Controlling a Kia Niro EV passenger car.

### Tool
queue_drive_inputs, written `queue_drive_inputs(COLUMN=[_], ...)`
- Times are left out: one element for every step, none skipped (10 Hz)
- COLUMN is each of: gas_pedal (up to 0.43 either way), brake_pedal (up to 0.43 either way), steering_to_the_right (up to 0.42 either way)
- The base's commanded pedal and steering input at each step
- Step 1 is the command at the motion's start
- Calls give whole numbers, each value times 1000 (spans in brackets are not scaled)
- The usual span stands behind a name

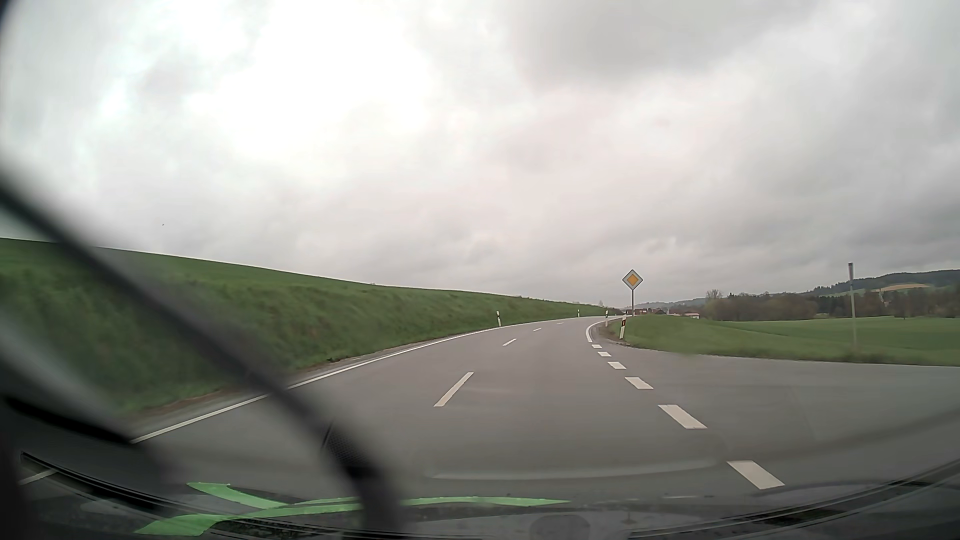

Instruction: Follow the waypoints while adhering to traffic rules and regulations

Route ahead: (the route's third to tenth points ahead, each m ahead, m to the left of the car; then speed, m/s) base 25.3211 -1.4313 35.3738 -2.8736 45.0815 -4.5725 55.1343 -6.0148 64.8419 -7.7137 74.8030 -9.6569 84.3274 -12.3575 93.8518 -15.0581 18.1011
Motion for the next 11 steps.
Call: queue_drive_inputs(gas_pedal=[150,150,150,150,138,138,138,138,138,138,138], brake_pedal=[0,0,0,0,0,0,0,0,0,0,0], steering_to_the_right=[19,19,19,19,20,23,25,27,27,27,27])
